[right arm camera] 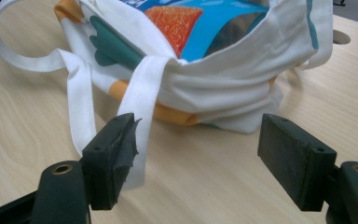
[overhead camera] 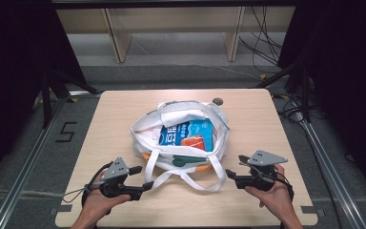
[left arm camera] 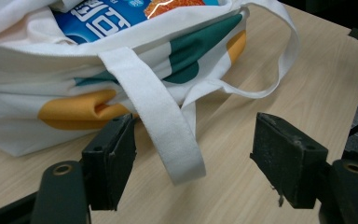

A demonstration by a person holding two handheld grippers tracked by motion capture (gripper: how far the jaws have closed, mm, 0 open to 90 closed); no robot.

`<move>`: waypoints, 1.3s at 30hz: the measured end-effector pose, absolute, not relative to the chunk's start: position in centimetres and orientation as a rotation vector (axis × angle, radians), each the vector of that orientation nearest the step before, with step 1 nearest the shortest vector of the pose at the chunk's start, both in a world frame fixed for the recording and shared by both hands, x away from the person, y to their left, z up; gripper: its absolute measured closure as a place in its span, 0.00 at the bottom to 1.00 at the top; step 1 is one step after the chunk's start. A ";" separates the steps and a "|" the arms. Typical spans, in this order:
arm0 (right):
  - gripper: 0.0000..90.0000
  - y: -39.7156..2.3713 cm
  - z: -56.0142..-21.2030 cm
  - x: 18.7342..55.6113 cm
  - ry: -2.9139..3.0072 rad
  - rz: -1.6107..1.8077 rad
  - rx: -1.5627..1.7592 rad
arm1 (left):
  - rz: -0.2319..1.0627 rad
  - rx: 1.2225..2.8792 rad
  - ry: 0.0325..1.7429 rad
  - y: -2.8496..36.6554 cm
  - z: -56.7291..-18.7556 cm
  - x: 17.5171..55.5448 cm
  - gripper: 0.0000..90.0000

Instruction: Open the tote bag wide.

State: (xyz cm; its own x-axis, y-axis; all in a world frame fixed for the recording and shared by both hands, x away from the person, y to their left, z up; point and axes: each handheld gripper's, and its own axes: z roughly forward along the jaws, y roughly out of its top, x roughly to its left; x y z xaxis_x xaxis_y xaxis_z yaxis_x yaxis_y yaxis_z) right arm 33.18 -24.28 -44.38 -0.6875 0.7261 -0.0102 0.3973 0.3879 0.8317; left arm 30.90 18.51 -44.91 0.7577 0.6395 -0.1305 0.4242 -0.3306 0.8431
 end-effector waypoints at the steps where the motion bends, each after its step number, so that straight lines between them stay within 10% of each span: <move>1: 0.32 -24.4 -44.5 33.1 2.287 1.208 0.970 | 0.272 1.973 0.811 18.6 -45.2 30.7 0.32; 39: 0.30 -26.8 -48.3 27.5 2.360 1.117 1.049 | 0.294 2.015 0.836 18.8 -48.8 27.3 0.26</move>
